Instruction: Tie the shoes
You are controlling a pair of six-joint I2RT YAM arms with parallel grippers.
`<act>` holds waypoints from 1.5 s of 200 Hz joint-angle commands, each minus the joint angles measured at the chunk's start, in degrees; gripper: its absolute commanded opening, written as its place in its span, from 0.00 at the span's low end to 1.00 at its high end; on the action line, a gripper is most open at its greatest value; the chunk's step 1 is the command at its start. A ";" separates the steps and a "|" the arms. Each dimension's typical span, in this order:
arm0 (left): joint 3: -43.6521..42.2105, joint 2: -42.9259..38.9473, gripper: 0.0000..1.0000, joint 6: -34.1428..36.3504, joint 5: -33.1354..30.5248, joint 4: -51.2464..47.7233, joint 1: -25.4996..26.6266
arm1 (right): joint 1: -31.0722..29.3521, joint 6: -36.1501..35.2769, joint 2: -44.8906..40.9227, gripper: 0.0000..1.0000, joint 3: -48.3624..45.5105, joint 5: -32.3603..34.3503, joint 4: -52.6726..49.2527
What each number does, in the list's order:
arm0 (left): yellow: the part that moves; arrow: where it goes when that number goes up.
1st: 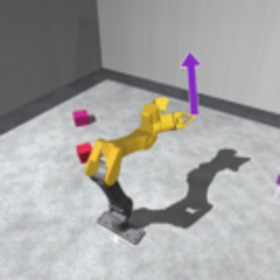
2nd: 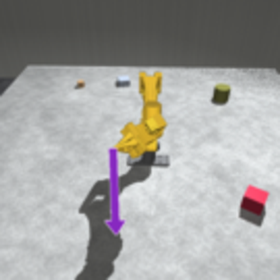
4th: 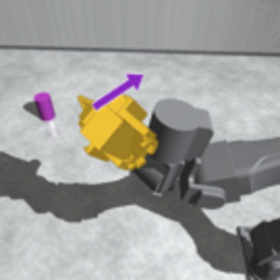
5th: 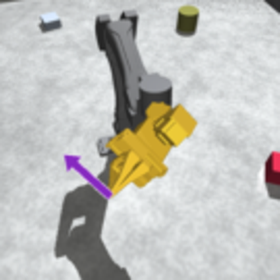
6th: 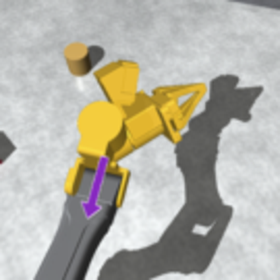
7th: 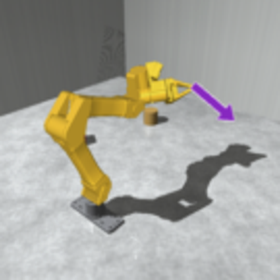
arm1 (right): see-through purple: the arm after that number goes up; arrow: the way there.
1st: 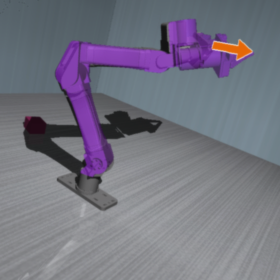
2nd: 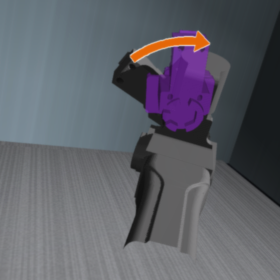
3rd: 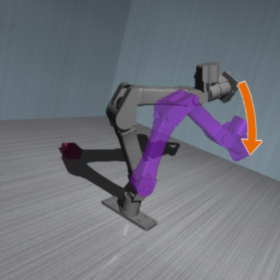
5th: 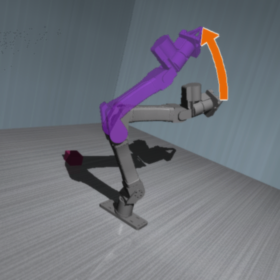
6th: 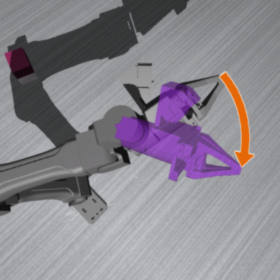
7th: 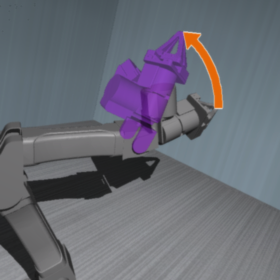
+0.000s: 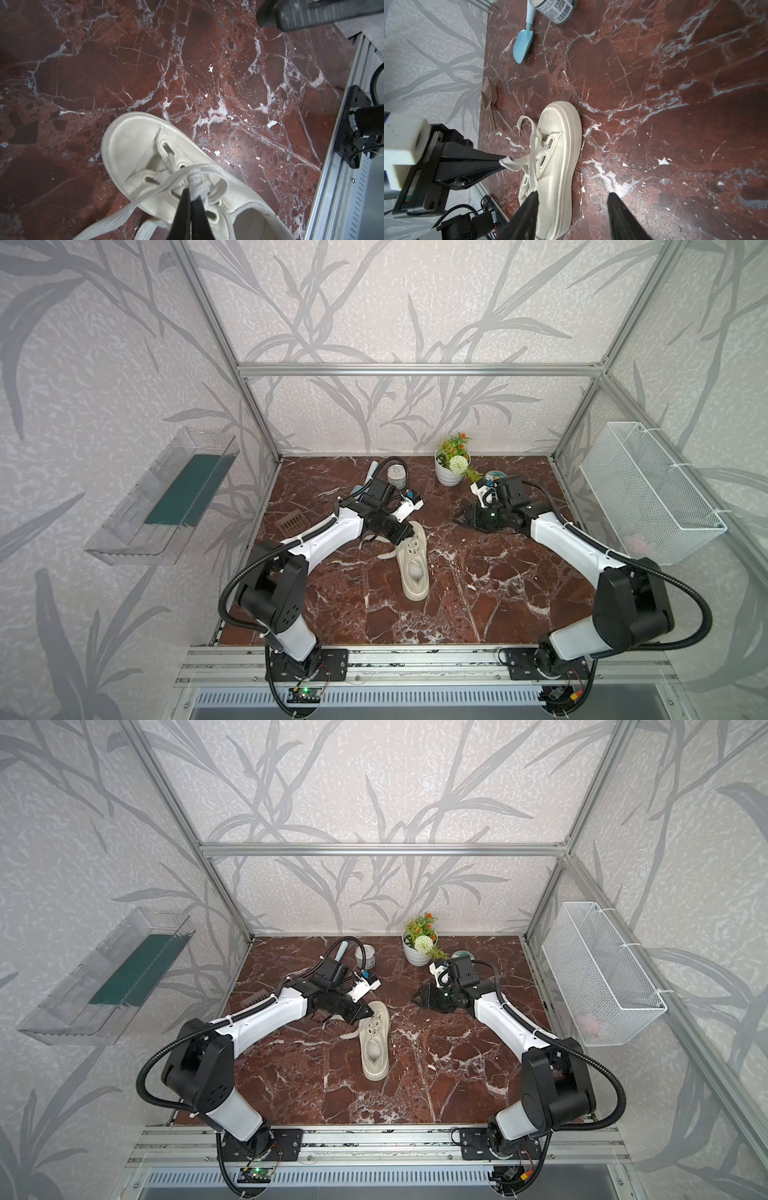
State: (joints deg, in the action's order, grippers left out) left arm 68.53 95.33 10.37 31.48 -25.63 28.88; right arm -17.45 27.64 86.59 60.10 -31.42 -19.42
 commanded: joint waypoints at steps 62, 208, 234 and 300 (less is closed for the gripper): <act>4.37 4.20 0.00 -4.74 0.68 2.61 1.04 | -1.00 2.95 1.66 0.54 -2.51 -3.30 5.54; 7.27 9.20 0.17 -6.09 -0.72 1.74 2.88 | -1.18 5.68 3.15 0.54 -6.09 -4.79 9.88; 7.96 9.41 0.20 -5.89 -1.20 0.97 2.89 | -1.18 5.75 3.15 0.53 -6.11 -4.79 9.96; 10.05 9.59 0.22 -3.78 -3.03 -3.29 2.94 | -2.60 8.13 5.74 0.53 -5.91 -7.40 13.22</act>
State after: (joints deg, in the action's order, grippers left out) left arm 77.23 104.88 5.23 29.12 -26.48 31.53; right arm -18.81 33.82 90.24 54.35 -35.94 -9.30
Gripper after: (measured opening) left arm 0.214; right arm 0.535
